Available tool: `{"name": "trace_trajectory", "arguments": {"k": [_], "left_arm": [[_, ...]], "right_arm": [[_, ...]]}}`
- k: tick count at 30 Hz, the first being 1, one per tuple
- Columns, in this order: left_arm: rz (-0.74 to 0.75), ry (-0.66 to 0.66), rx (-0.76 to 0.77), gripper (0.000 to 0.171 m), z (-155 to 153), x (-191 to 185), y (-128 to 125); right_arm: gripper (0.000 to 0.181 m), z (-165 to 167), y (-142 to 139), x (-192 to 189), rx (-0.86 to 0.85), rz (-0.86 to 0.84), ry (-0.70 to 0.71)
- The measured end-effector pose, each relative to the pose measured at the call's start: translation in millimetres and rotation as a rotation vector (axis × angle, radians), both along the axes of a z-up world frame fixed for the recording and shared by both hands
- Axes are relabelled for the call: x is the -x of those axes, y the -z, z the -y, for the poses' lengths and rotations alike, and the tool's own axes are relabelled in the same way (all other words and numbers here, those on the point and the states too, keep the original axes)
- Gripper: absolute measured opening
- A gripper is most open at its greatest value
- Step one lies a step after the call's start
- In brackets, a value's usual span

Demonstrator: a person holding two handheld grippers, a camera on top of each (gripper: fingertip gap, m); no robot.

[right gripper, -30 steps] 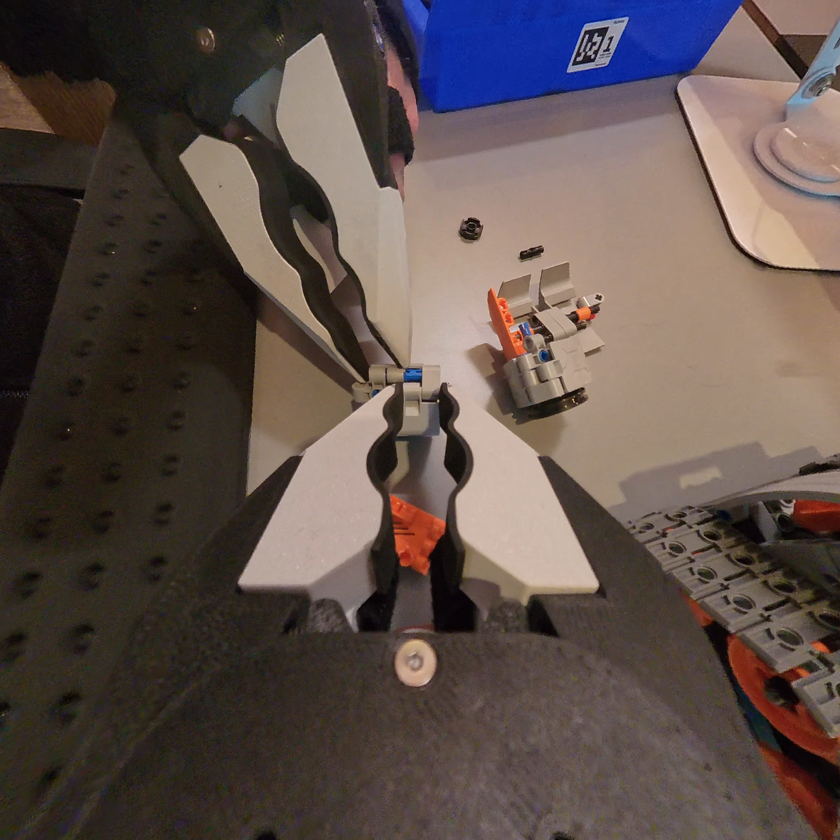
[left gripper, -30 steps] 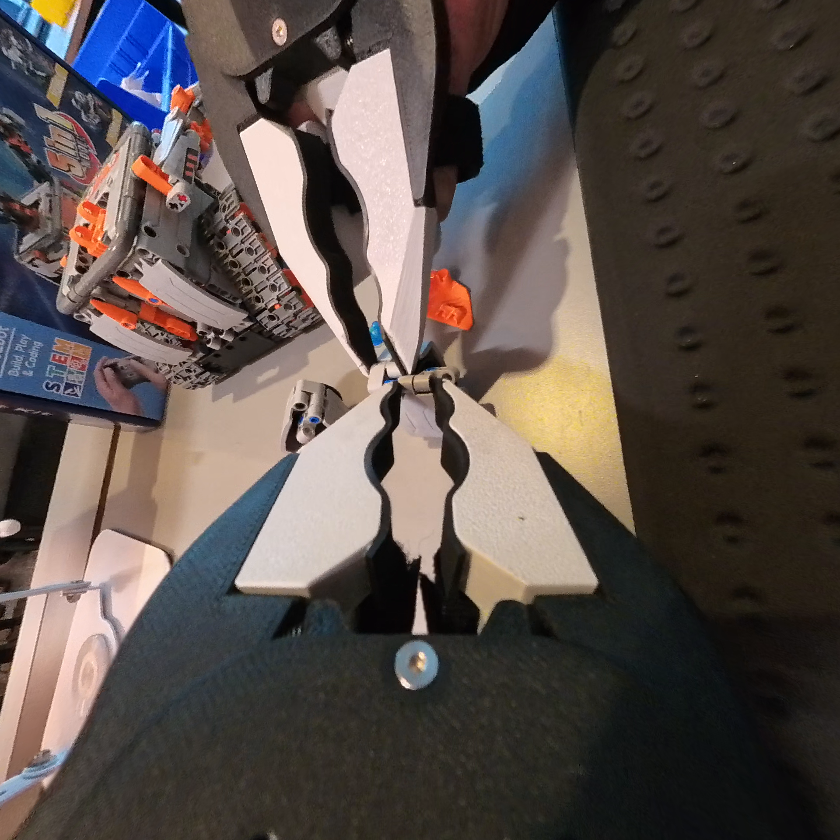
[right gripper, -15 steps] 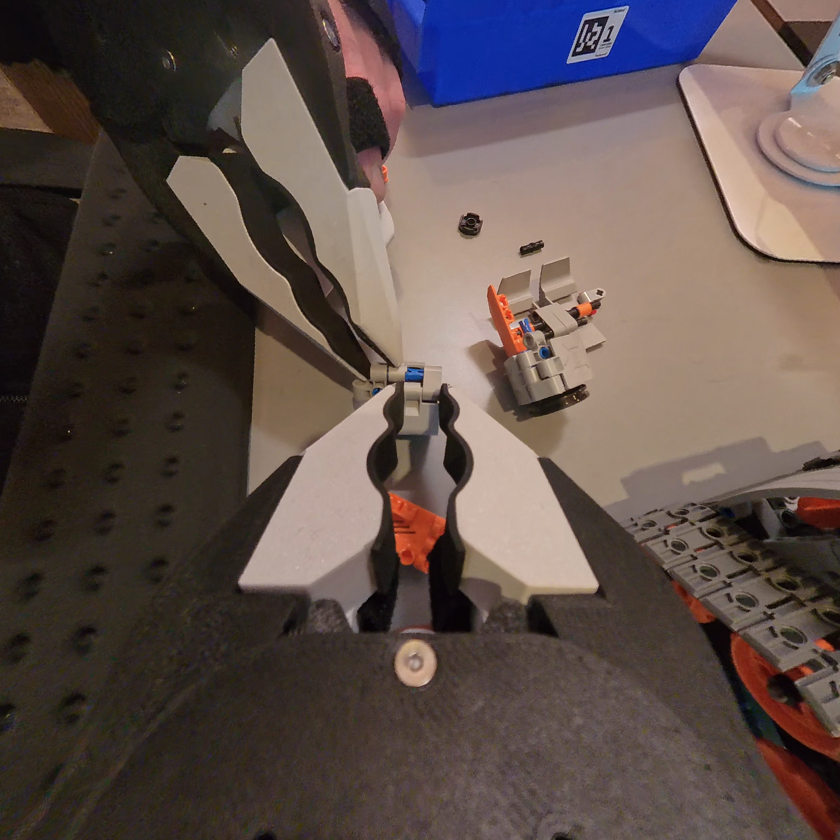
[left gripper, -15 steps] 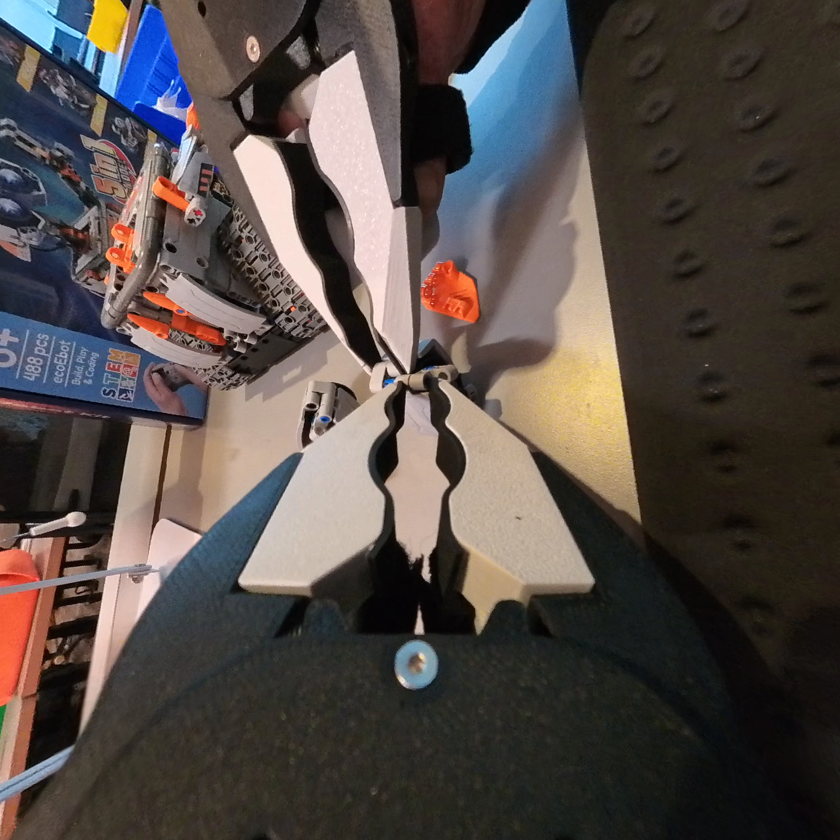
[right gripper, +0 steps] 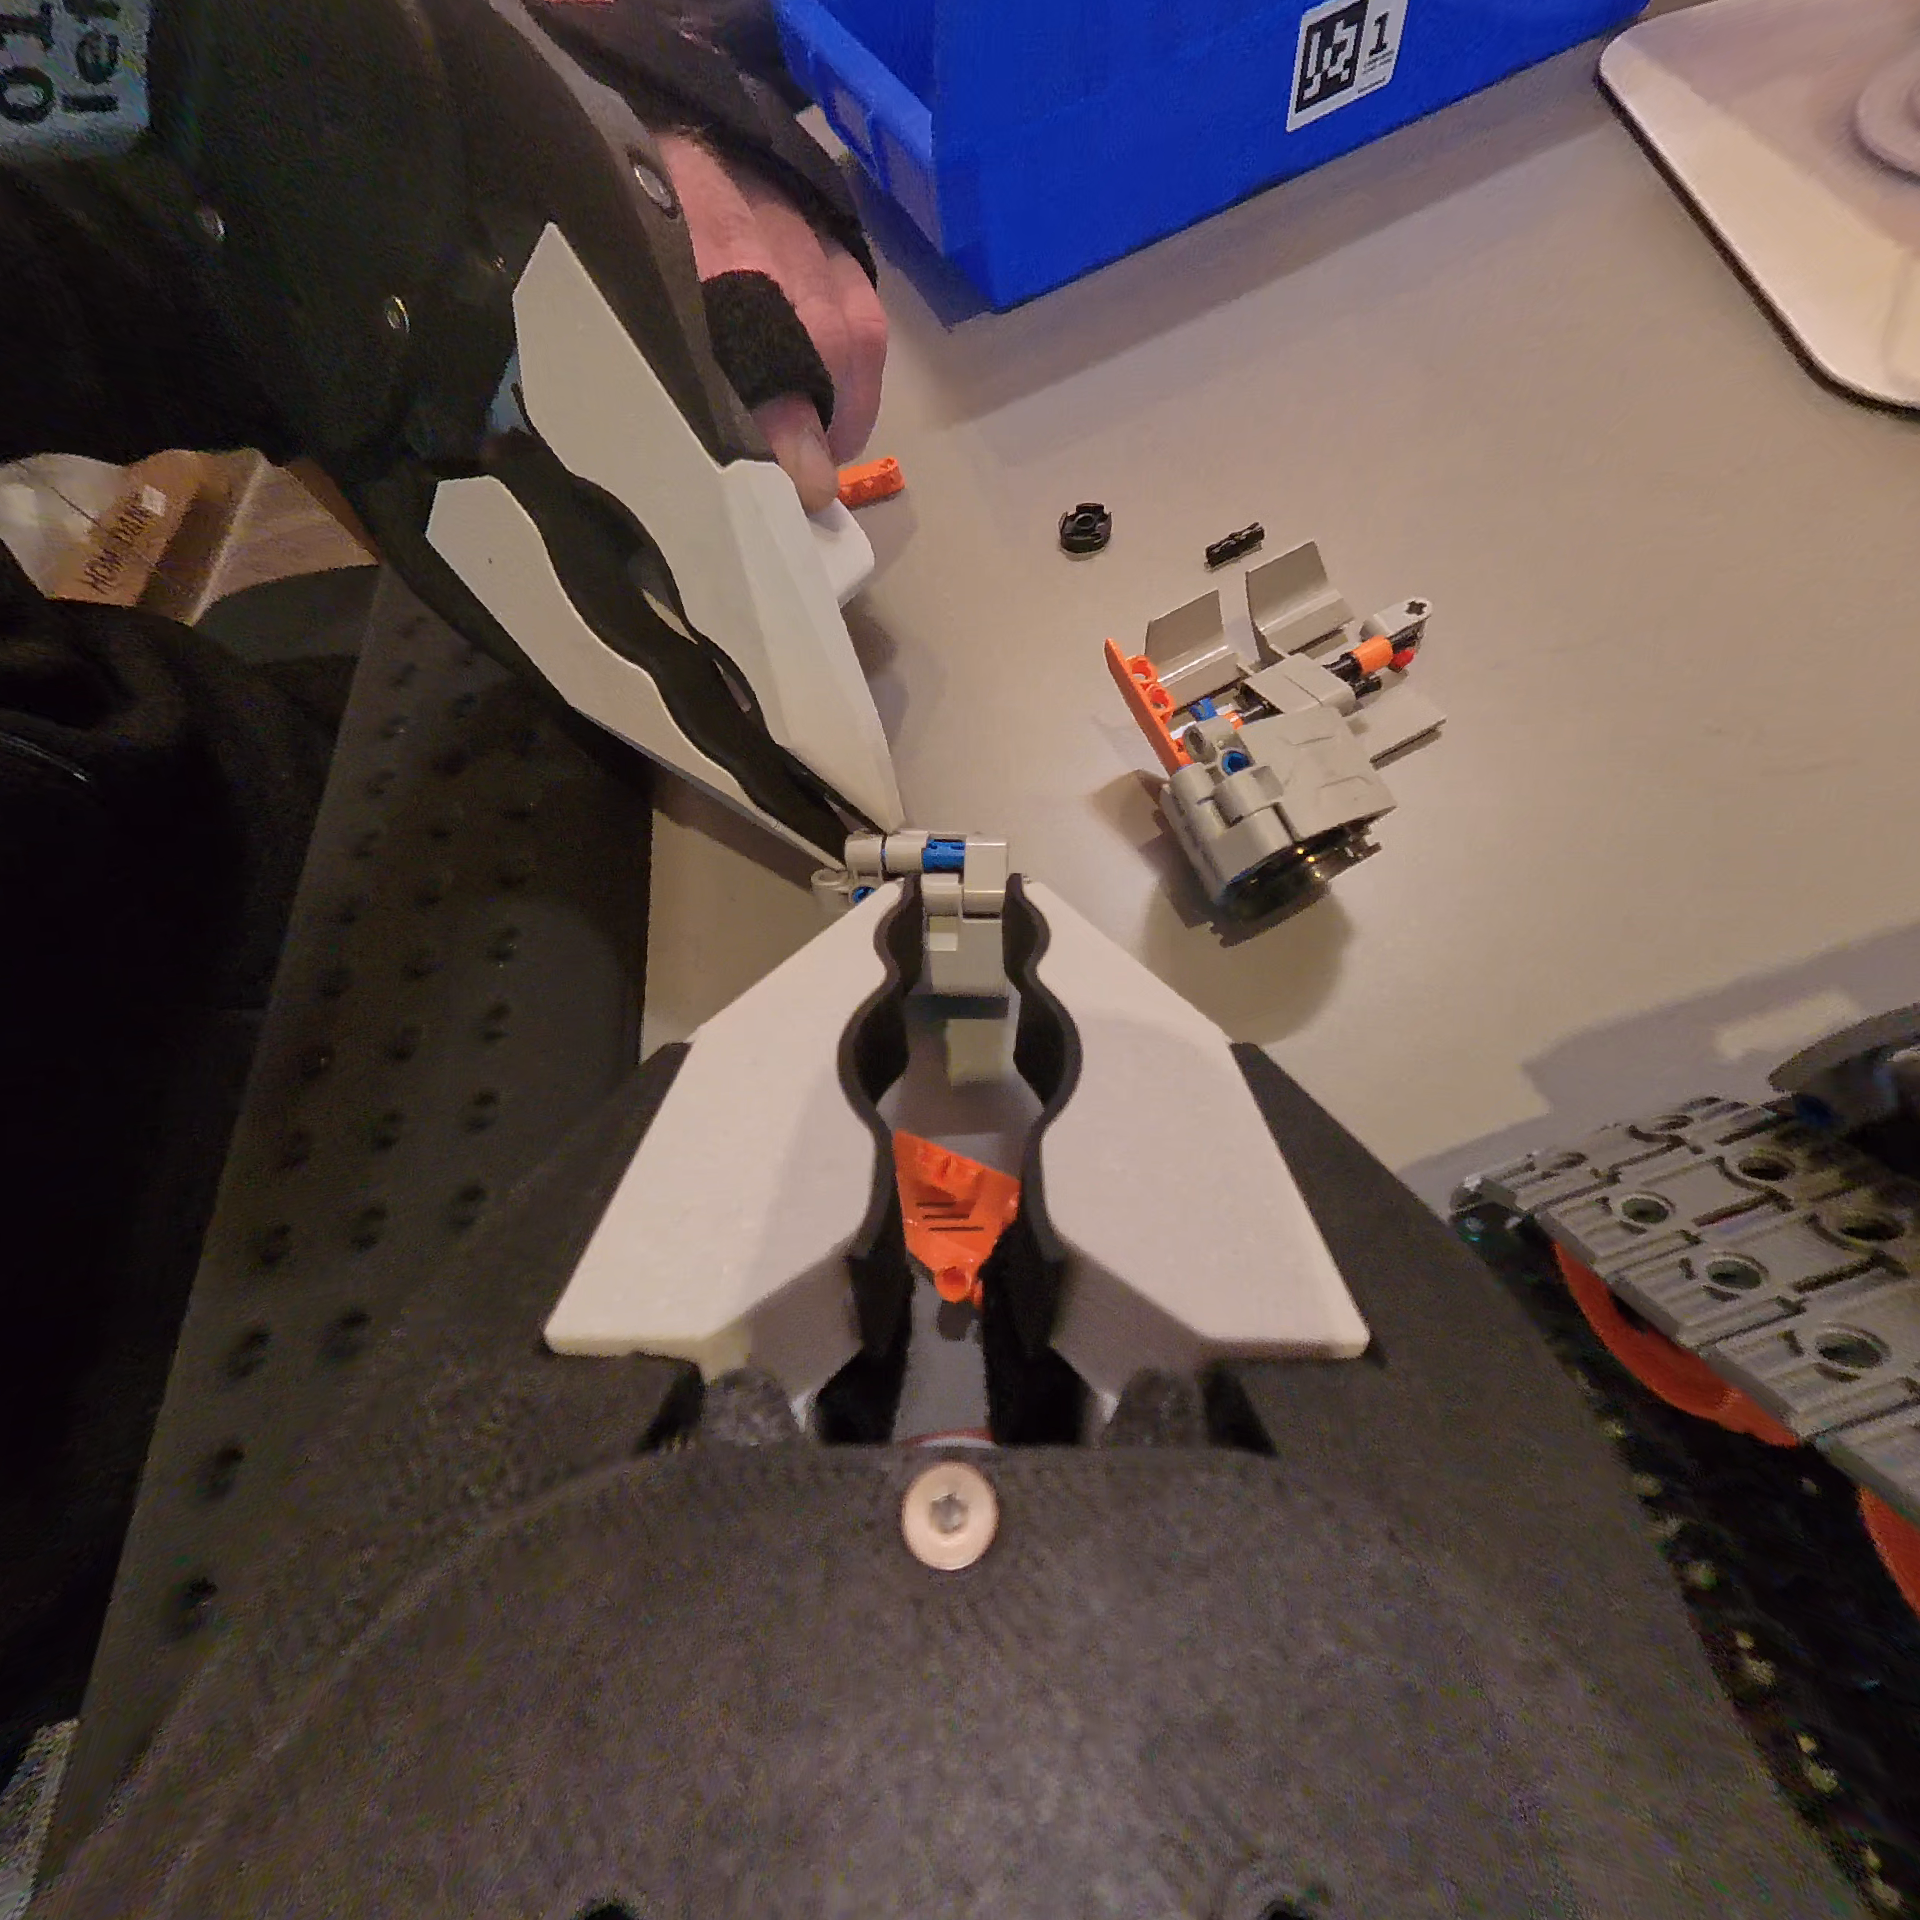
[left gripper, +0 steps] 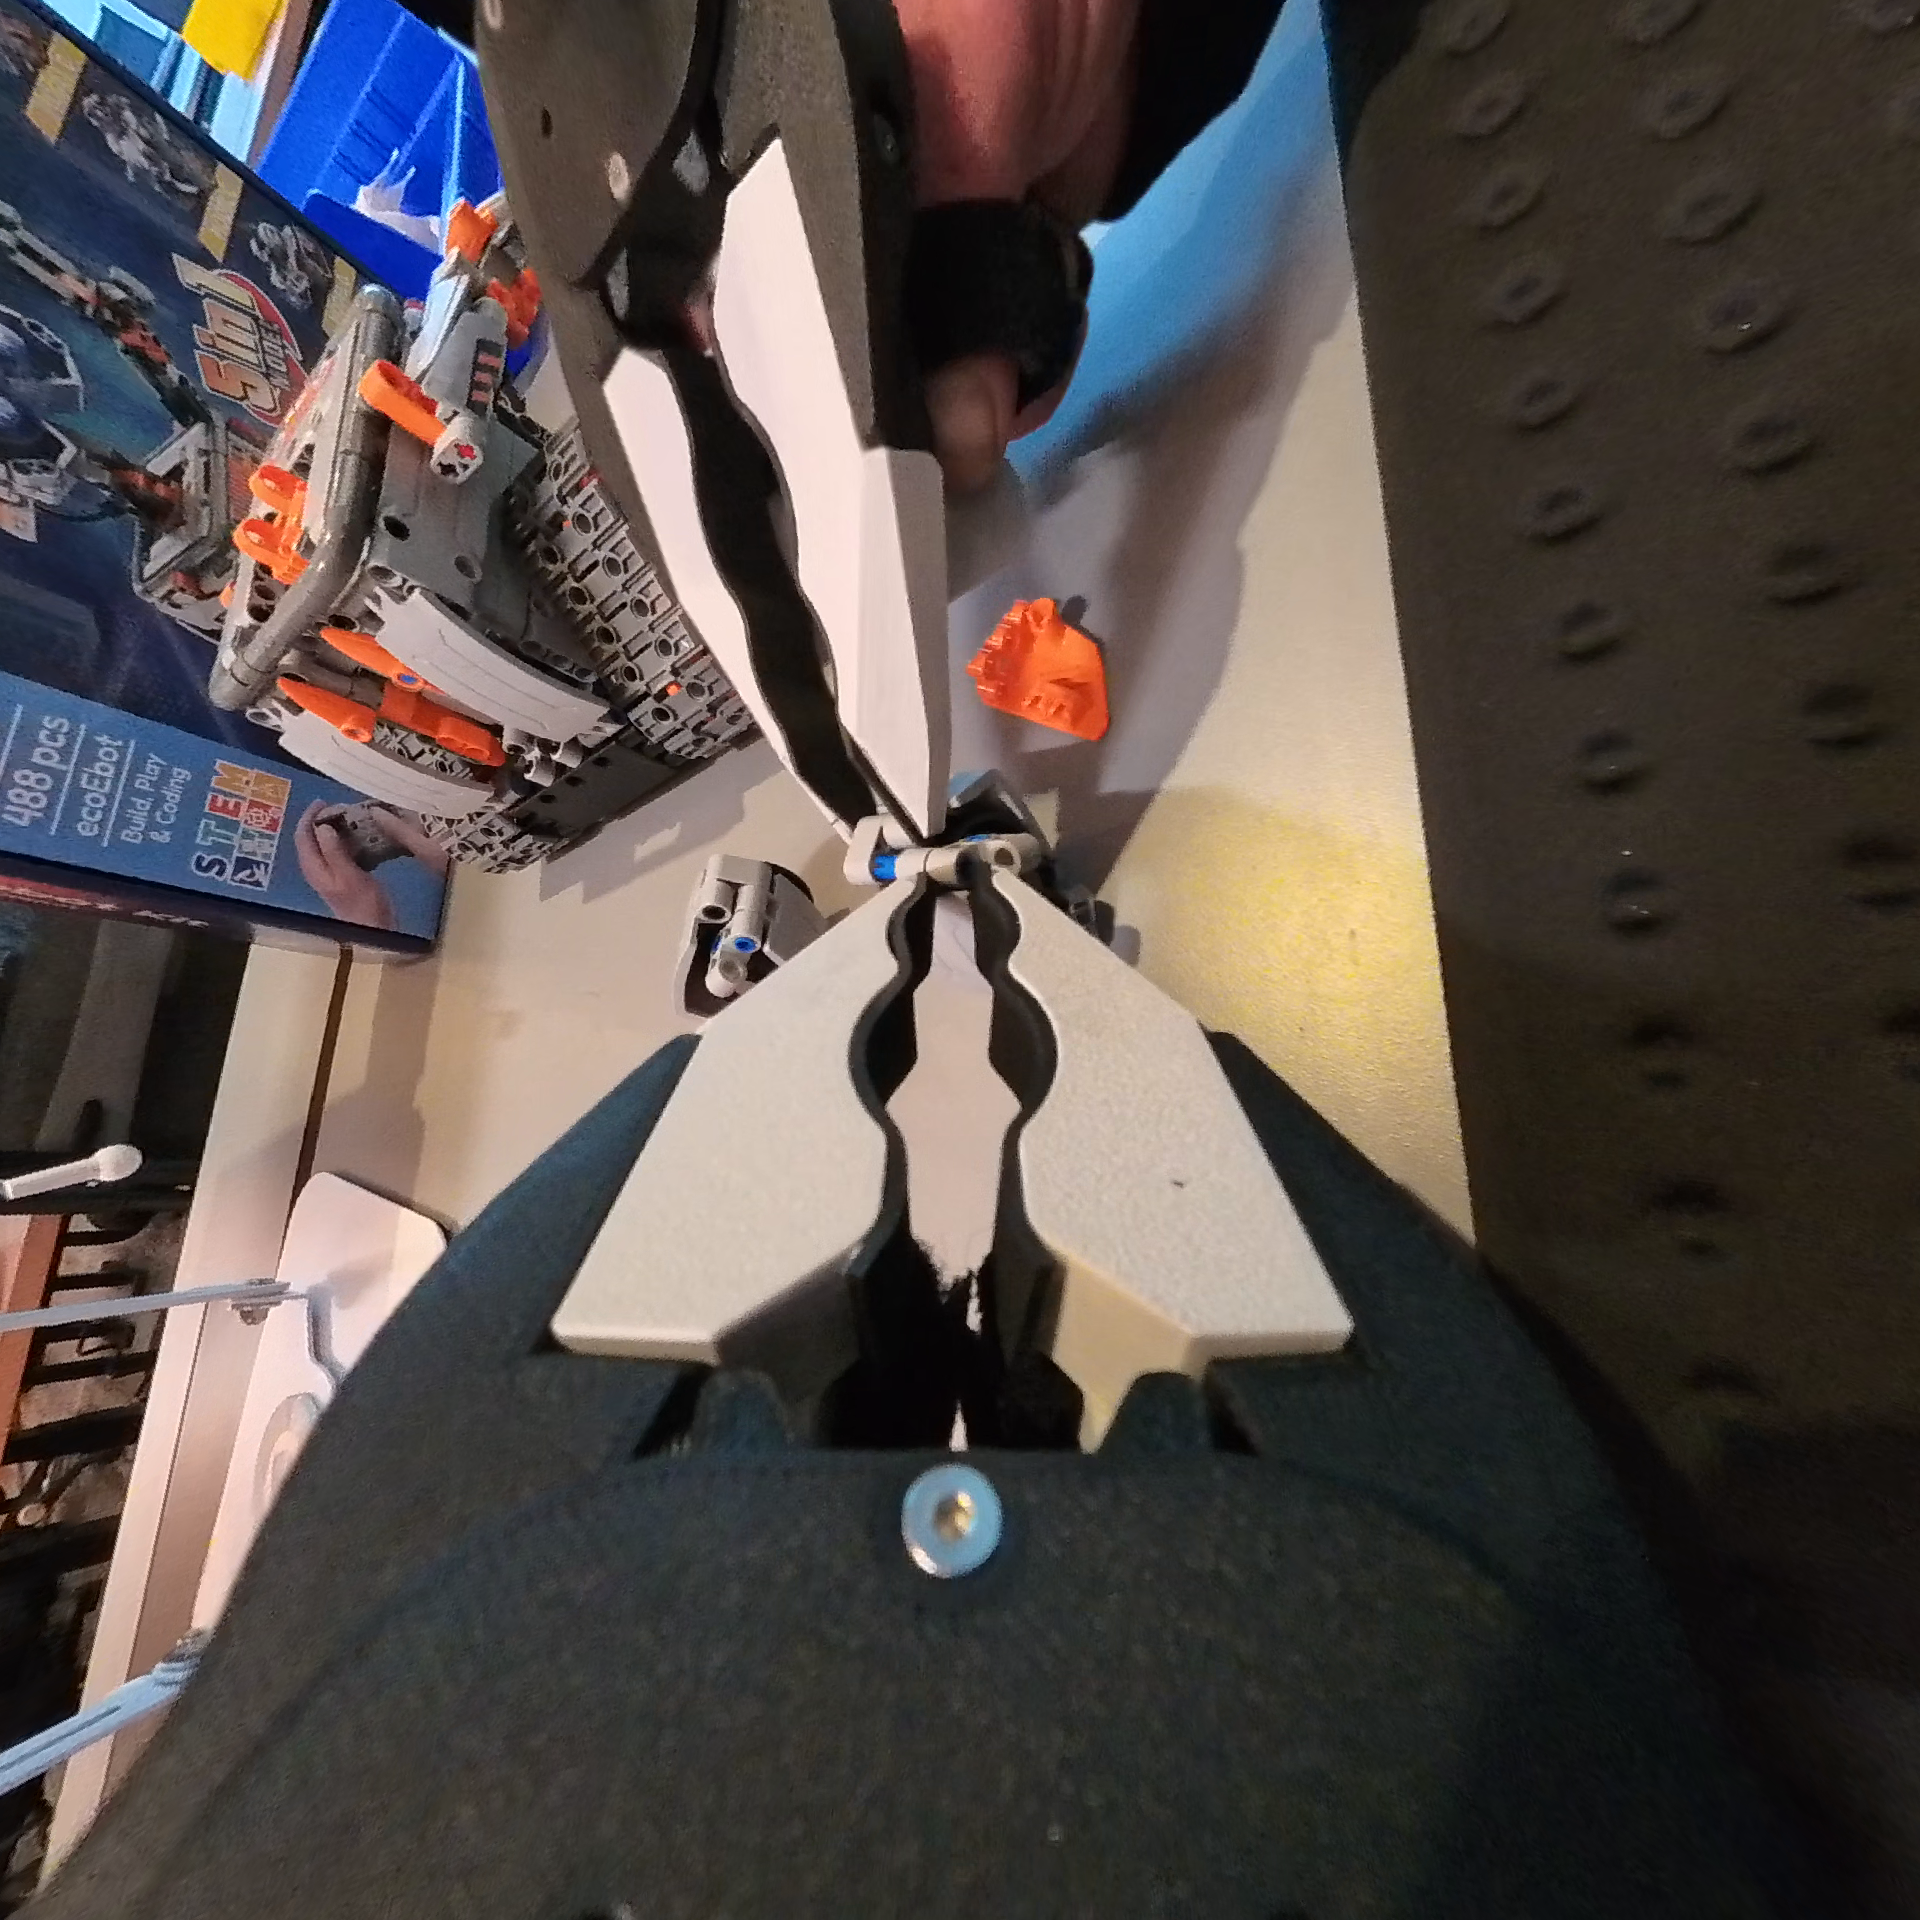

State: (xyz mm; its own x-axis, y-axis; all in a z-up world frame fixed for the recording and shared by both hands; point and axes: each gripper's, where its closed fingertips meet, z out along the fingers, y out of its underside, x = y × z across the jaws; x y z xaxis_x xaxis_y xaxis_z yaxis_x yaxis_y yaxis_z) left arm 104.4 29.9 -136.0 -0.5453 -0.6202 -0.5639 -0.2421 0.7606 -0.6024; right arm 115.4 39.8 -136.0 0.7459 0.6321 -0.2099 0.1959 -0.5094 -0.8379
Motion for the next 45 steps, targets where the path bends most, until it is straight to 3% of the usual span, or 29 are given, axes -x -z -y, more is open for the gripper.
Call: {"name": "trace_trajectory", "arguments": {"k": [5, 15, 36, 45], "left_arm": [[-0.002, -0.008, 0.012, 0.005, -0.9, -0.7, -0.3], [0.007, 0.014, -0.032, 0.005, 2.7, 1.6, 2.4], [-0.003, -0.054, -0.012, 0.003, -10.6, 2.2, 4.2], [-0.006, -0.045, -0.014, 0.004, -9.2, 2.2, 4.4]], "right_arm": [[0.012, -1.0, -0.2, -0.4, 0.009, -0.033, 0.008], [0.012, 2.2, 2.8, 2.2, -0.079, 0.244, -0.019], [0.01, -3.4, 1.8, 2.5, -0.264, 0.532, 0.043], [0.009, -2.4, 2.0, 3.3, -0.287, 0.569, 0.019]]}}
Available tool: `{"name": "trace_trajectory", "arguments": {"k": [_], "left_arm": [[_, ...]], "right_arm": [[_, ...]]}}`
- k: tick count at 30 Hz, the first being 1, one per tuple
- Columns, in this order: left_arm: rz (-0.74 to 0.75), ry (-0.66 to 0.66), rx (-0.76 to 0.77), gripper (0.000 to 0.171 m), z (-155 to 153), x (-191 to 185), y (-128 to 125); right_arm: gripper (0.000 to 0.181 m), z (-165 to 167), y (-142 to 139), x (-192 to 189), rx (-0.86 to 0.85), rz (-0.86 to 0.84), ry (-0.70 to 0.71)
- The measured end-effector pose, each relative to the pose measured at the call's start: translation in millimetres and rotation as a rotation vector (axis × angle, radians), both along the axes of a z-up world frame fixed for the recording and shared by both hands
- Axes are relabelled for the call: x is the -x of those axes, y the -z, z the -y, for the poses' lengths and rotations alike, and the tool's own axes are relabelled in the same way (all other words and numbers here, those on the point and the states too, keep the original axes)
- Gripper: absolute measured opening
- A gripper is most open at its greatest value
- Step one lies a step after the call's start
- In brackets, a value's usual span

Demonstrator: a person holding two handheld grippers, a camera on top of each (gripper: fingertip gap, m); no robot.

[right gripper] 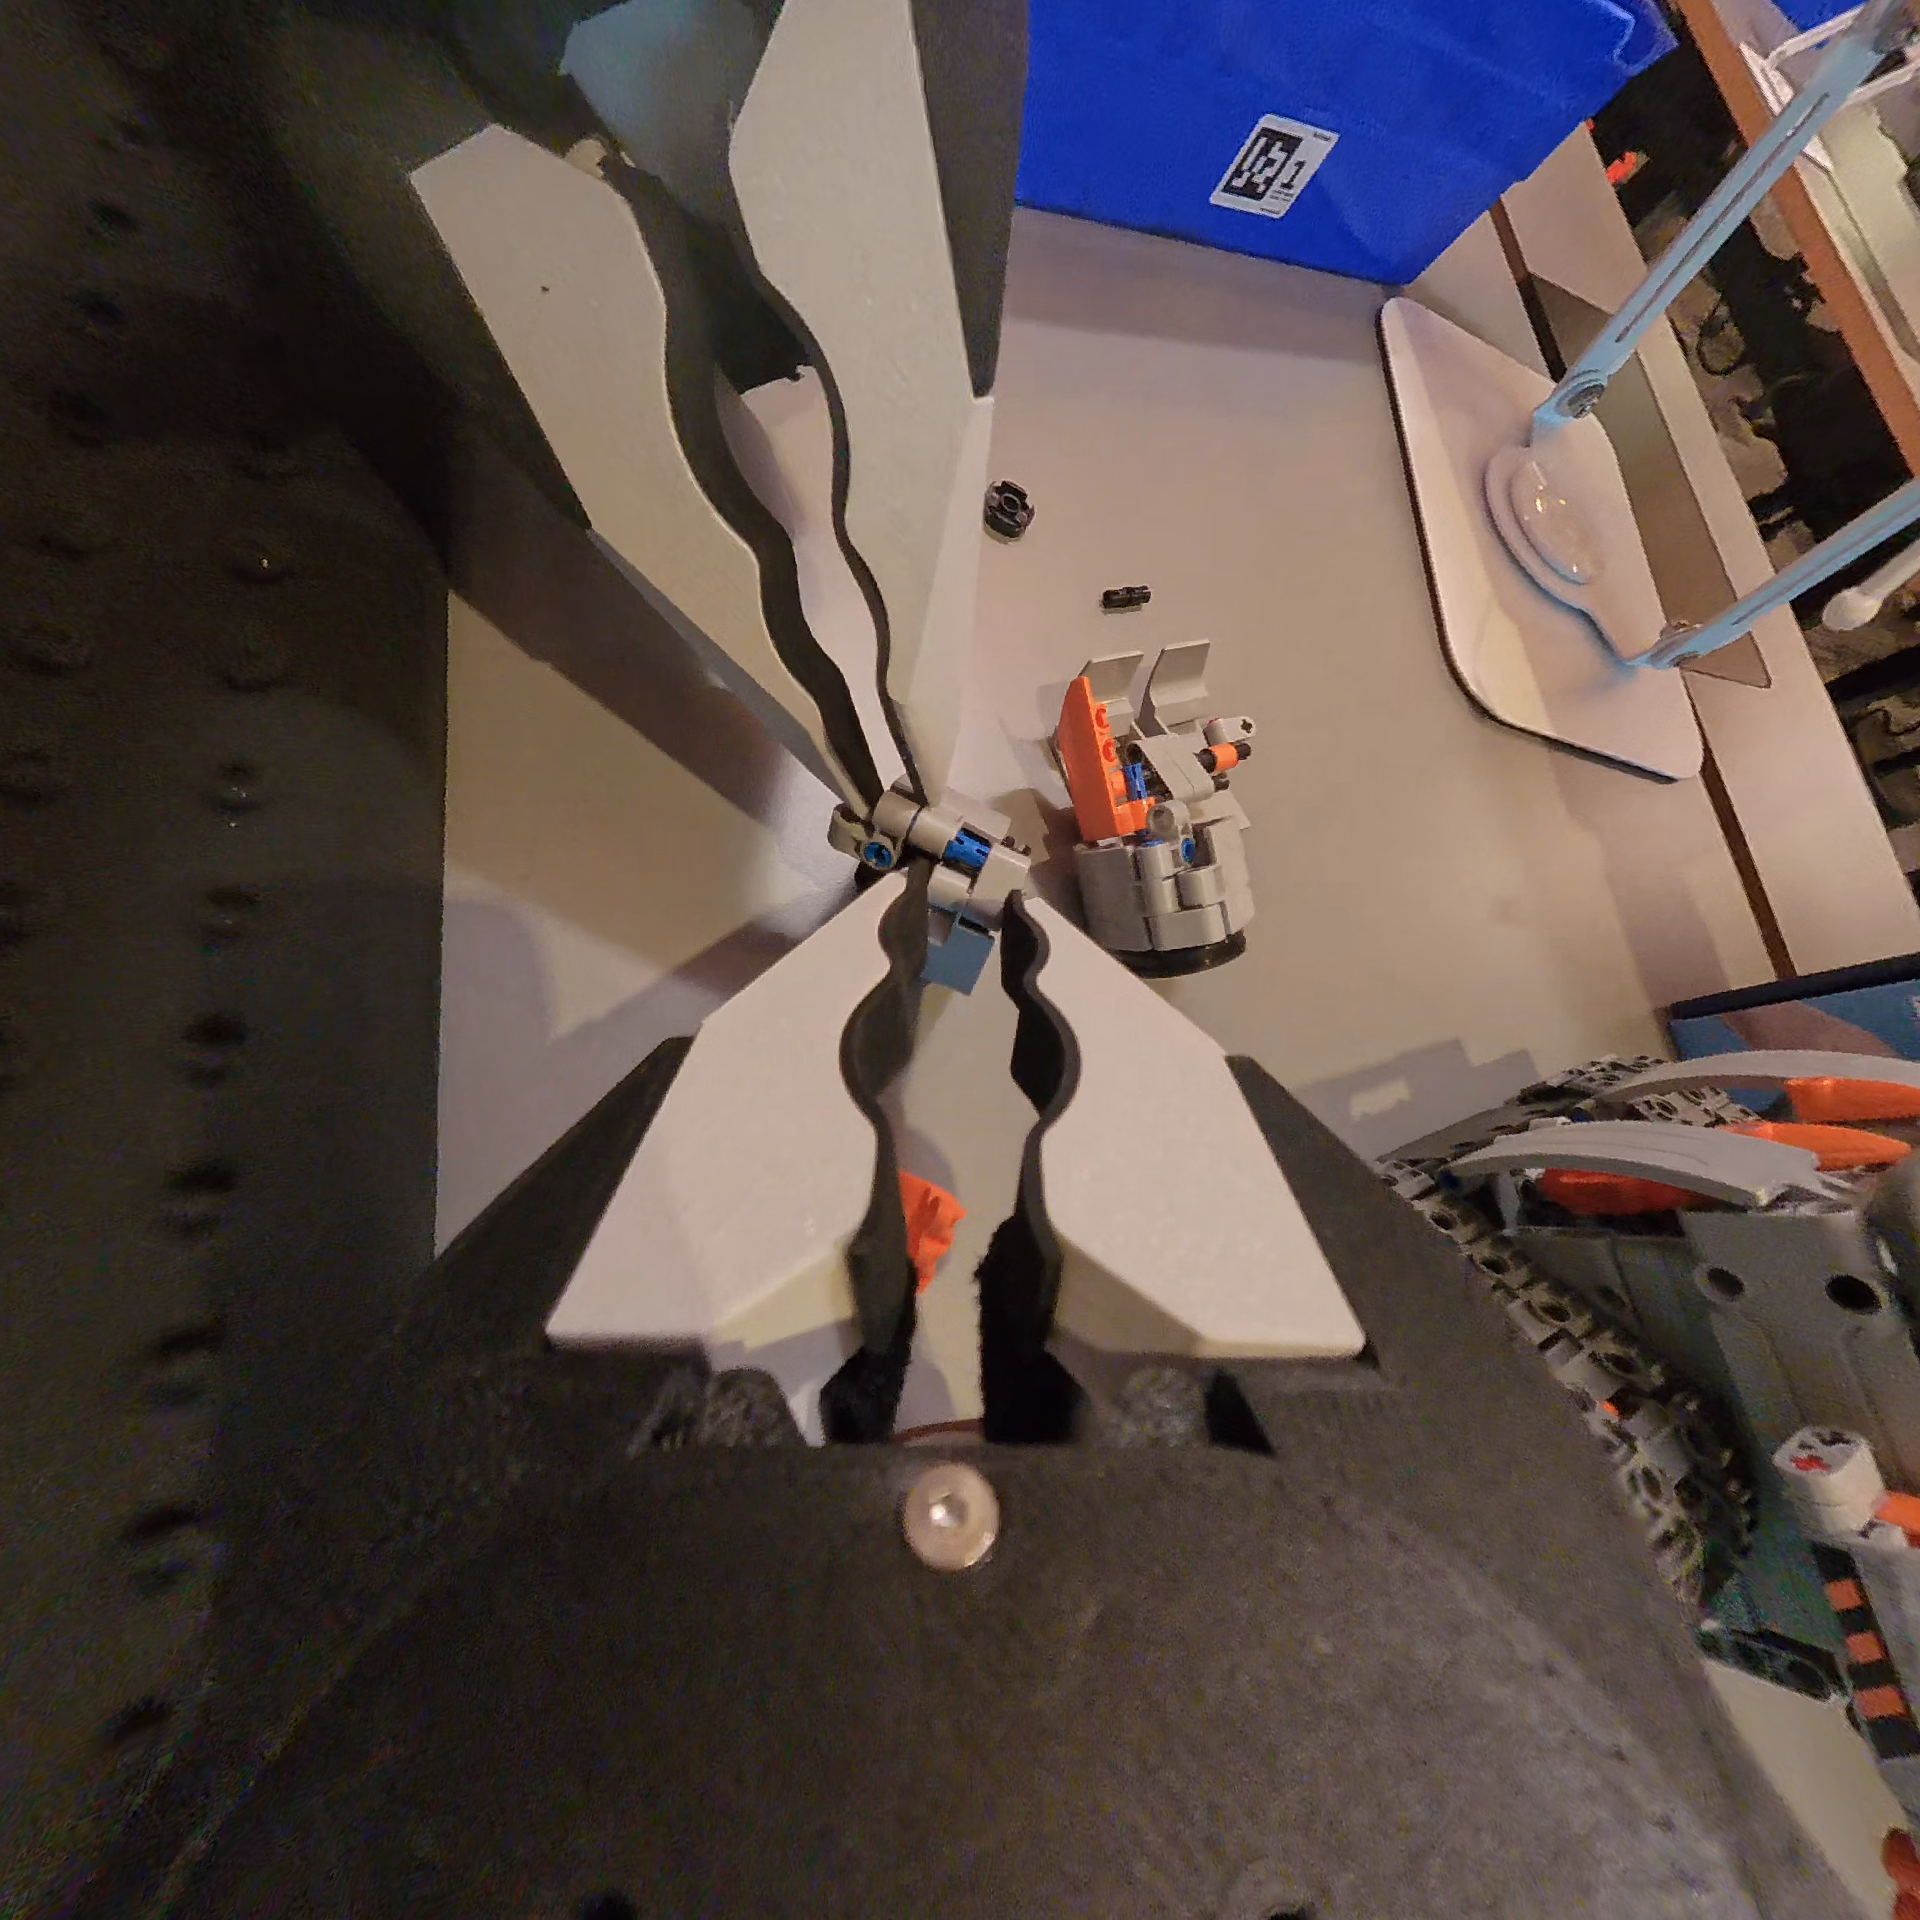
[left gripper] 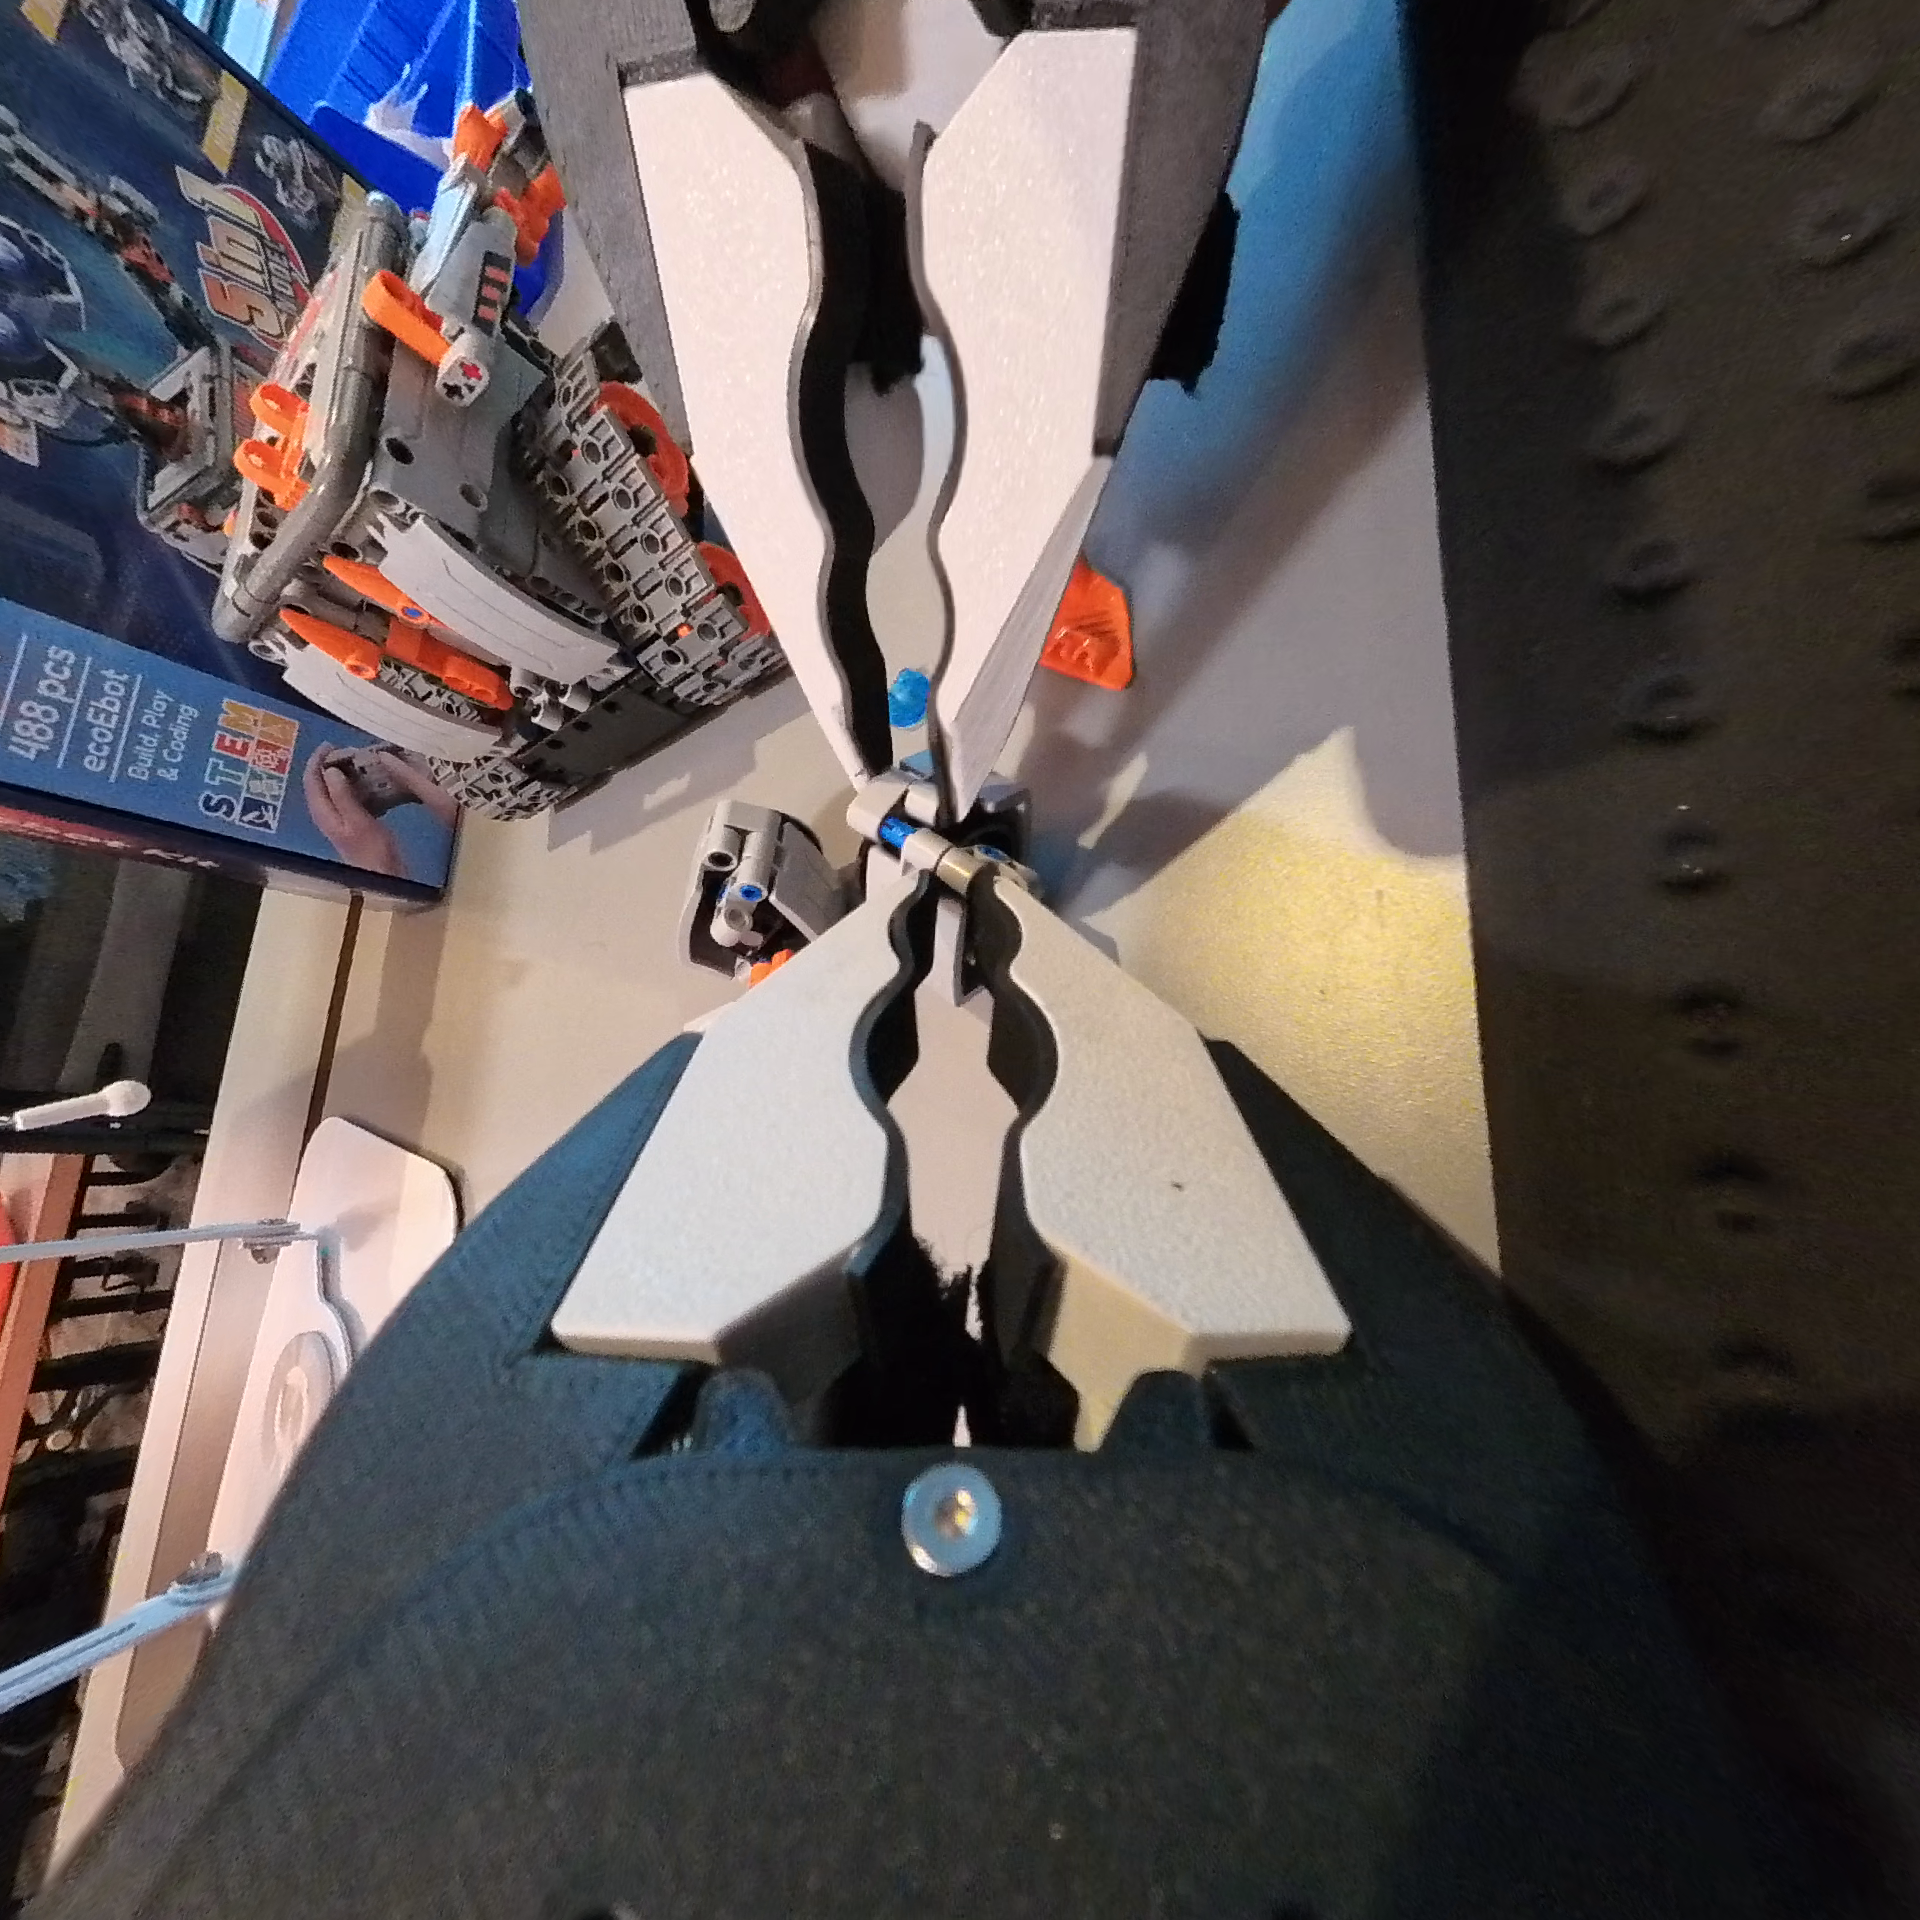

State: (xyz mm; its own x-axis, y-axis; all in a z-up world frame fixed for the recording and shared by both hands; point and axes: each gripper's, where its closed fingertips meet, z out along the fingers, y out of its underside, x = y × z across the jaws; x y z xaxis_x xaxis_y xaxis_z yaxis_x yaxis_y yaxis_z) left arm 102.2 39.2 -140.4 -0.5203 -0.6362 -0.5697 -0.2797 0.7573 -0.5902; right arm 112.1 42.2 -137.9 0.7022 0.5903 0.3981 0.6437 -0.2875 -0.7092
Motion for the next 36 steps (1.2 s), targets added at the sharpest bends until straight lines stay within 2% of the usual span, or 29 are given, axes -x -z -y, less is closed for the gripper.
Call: {"name": "trace_trajectory", "arguments": {"k": [10, 17, 24, 36], "left_arm": [[-0.021, 0.058, 0.026, 0.004, 8.4, 3.6, 0.5], [-0.026, 0.035, 0.047, 0.004, 6.1, 3.2, -0.3], [-0.034, -0.002, 0.064, 0.004, 2.8, -0.2, 1.4], [-0.039, 0.033, 0.071, 0.004, 5.3, 4.5, 1.1]], "right_arm": [[0.01, 8.4, 2.0, 3.7, 0.044, -0.022, -0.129], [0.01, 4.1, 0.8, 3.9, 0.047, -0.061, -0.082], [0.01, -2.3, 3.7, 1.0, 0.027, 0.014, 0.019], [0.01, 0.9, 3.3, 6.1, 0.027, -0.015, -0.033]]}}
